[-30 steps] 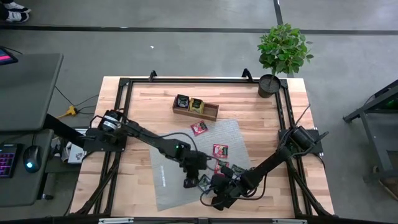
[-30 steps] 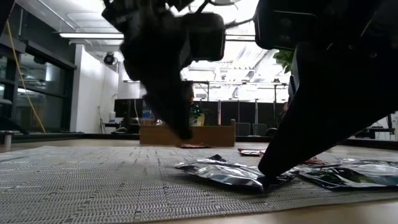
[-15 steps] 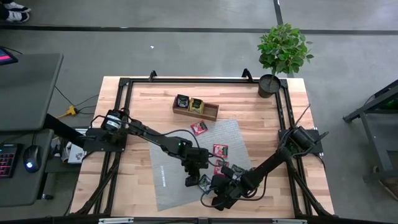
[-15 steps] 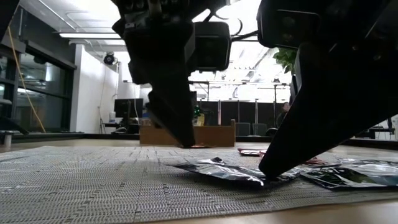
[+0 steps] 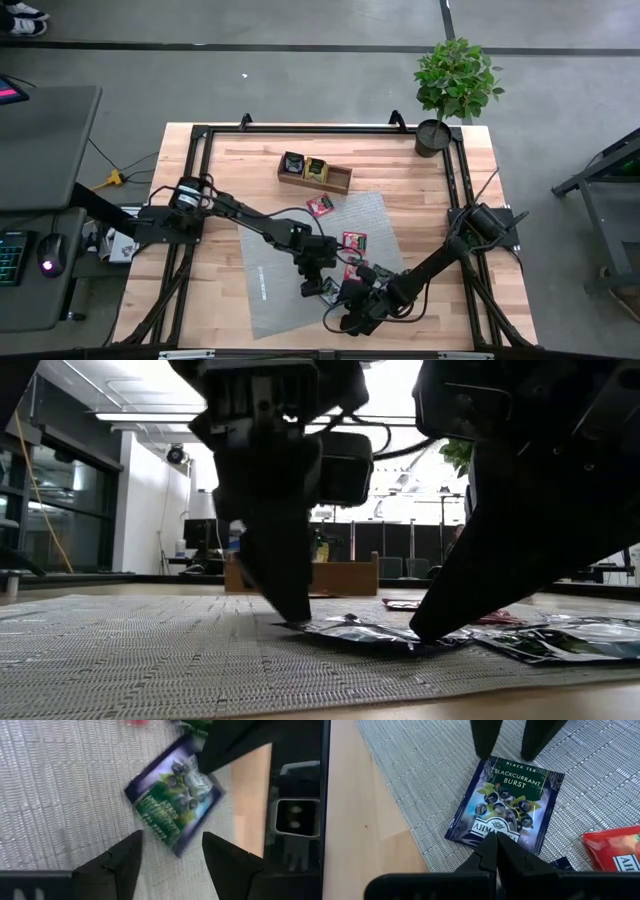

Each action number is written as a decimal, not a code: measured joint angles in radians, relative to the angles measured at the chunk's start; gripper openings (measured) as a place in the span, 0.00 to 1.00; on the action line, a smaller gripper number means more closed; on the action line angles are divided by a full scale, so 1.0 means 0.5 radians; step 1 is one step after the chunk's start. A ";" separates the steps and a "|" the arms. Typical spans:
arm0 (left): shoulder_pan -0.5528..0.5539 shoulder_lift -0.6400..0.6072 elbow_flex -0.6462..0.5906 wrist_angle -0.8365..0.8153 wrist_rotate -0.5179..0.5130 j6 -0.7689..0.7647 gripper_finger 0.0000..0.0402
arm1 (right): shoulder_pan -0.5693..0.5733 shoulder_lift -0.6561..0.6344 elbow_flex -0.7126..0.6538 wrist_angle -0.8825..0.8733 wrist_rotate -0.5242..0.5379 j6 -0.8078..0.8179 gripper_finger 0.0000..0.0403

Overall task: Pick & Place Tea
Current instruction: Put the purple tea bag into the left section of the wooden organizer

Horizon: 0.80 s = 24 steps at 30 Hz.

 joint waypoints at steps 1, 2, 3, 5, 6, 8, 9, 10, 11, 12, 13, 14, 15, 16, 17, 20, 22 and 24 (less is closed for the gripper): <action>0.003 0.002 0.001 0.002 0.032 -0.009 0.51 | 0.000 0.010 0.000 0.011 0.000 0.008 0.00; 0.005 0.011 0.003 0.015 0.044 -0.014 0.51 | 0.001 0.021 0.000 0.024 -0.002 0.023 0.00; 0.007 0.026 0.005 0.041 0.067 -0.021 0.51 | 0.004 0.029 0.000 0.037 0.000 0.043 0.00; 0.006 0.045 0.005 0.058 0.081 -0.026 0.51 | 0.016 0.044 0.000 0.065 0.012 0.056 0.00; 0.004 0.055 0.005 0.077 0.083 -0.034 0.51 | 0.021 0.046 0.000 0.069 0.024 0.058 0.00; 0.005 0.058 0.005 0.090 0.092 -0.045 0.51 | 0.030 0.046 0.000 0.070 0.030 0.062 0.00; 0.005 0.058 0.005 0.096 0.092 -0.044 0.51 | 0.031 0.047 0.000 0.068 0.031 0.062 0.00; 0.005 0.059 0.004 0.097 0.092 -0.046 0.51 | 0.031 0.047 0.001 0.062 0.030 0.061 0.00; 0.009 0.059 0.004 0.097 0.092 -0.046 0.51 | 0.031 0.047 0.000 0.062 0.030 0.061 0.00; 0.017 0.060 0.004 0.097 0.094 -0.046 0.51 | 0.031 0.047 0.000 0.061 0.031 0.056 0.00; 0.022 0.063 0.004 0.098 0.111 -0.047 0.51 | 0.031 0.047 0.000 0.059 0.032 0.055 0.00; 0.023 0.063 0.004 0.100 0.129 -0.051 0.51 | 0.031 0.047 0.000 0.056 0.041 0.053 0.00; 0.028 0.063 0.004 0.100 0.136 -0.051 0.51 | 0.031 0.047 0.000 0.054 0.058 0.052 0.00; 0.030 0.064 0.003 0.101 0.150 -0.051 0.51 | 0.033 0.049 0.000 0.052 0.078 0.051 0.00; 0.030 0.065 0.003 0.103 0.158 -0.051 0.51 | 0.034 0.050 0.000 0.051 0.093 0.050 0.00; 0.029 0.065 0.002 0.106 0.167 -0.050 0.51 | 0.034 0.059 0.001 0.050 0.104 0.047 0.00; 0.029 0.066 0.002 0.112 0.182 -0.049 0.51 | 0.031 0.062 0.001 0.050 0.113 0.047 0.00; 0.029 0.068 0.002 0.119 0.197 -0.045 0.51 | 0.028 0.081 0.003 0.066 0.147 0.046 0.00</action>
